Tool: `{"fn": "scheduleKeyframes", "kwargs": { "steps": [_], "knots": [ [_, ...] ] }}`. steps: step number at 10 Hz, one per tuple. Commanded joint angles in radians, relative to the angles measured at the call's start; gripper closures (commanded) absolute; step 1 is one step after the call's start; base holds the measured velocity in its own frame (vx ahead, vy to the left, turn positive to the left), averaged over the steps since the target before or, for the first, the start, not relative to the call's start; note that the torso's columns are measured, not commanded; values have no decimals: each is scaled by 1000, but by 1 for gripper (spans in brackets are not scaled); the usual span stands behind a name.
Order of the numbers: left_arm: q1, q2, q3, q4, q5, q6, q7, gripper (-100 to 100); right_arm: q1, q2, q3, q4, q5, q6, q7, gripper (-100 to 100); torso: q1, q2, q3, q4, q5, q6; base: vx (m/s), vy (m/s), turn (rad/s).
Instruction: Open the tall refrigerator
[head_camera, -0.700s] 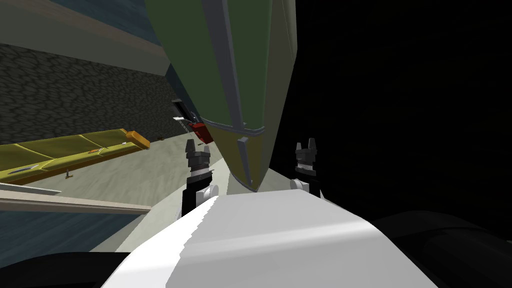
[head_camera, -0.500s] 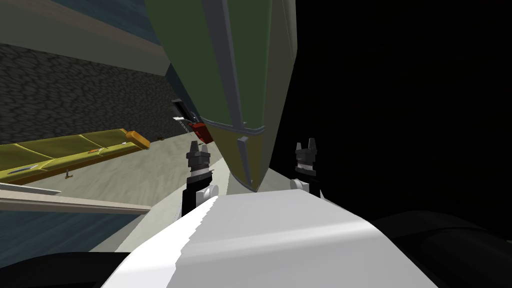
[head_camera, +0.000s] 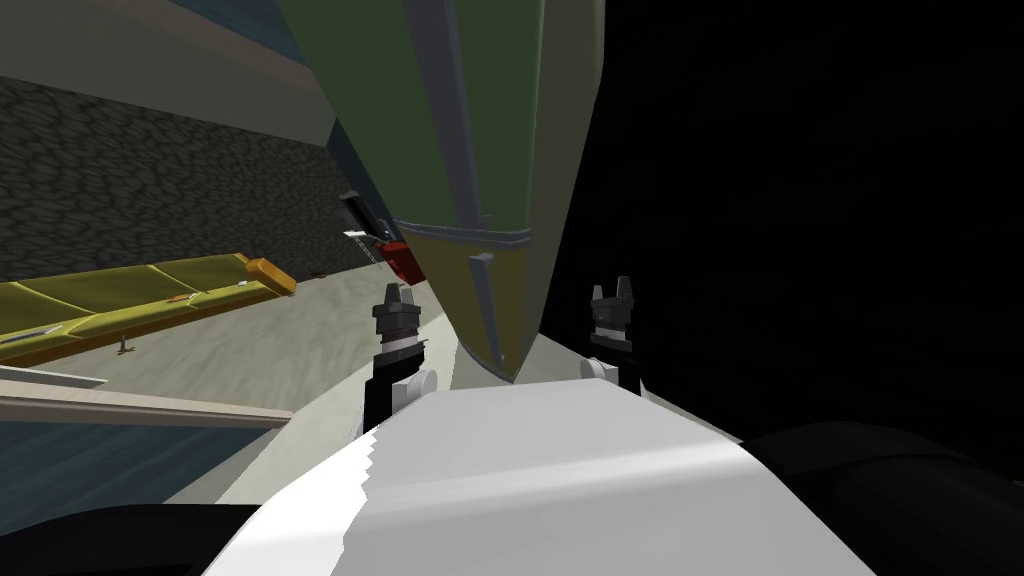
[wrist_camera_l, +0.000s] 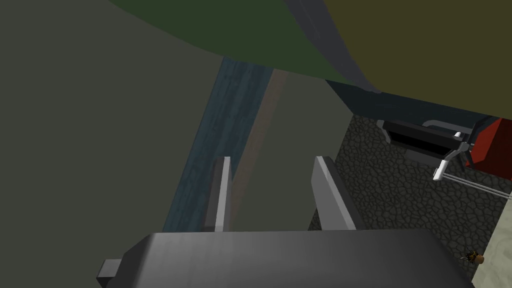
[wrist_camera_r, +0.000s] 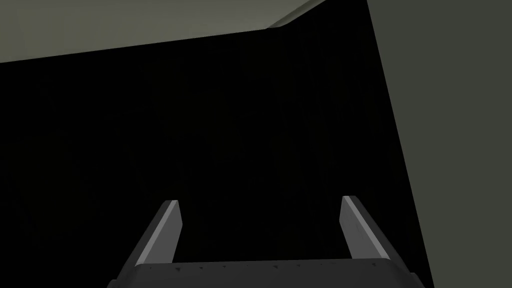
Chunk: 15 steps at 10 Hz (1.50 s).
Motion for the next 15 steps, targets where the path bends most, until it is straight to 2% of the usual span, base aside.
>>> {"fn": "scheduleKeyframes", "kwargs": {
  "steps": [1, 2, 3, 5, 9, 12, 15],
  "knots": [
    [0, 0, 0, 0, 0, 0, 0, 0, 0, 0, 0, 0, 0, 0, 0, 0, 0, 74, -148, 74, 0, 0, 0, 0, 0],
    [0, 0, 0, 0, 0, 0, 0, 0, 0, 0, 0, 0, 0, 0, 0, 0, 0, 148, -295, 148, 0, 0, 0, 0, 0],
    [-10, 47, -2, -1, -3, 10, 1, -100, 0, 0, 0, 0, 0, 0, 0, 0, 0, 221, -443, 221, 0, 0, 0, 0, 0],
    [-32, 109, -8, -4, -10, 32, 5, -100, 0, 0, 0, 0, 0, 0, 0, 0, 0, 265, -531, 264, 0, 0, -8, 3, -7],
    [-104, 196, -26, -14, -32, 106, 15, -100, 0, 0, 0, 1, 0, 0, 0, 0, 0, 268, -537, 268, 0, 0, -13, 4, -11],
    [-177, 224, -44, -26, -55, 179, 25, -100, 0, 0, 0, 1, 0, 0, 0, 0, 0, 268, -537, 268, 0, 0, -16, 8, -14],
    [-260, 227, -65, -43, -80, 262, 37, -100, 0, 0, 0, 1, 0, 0, 0, 0, 0, 268, -537, 268, 0, 0, -20, 5, -17]
  ]
}}
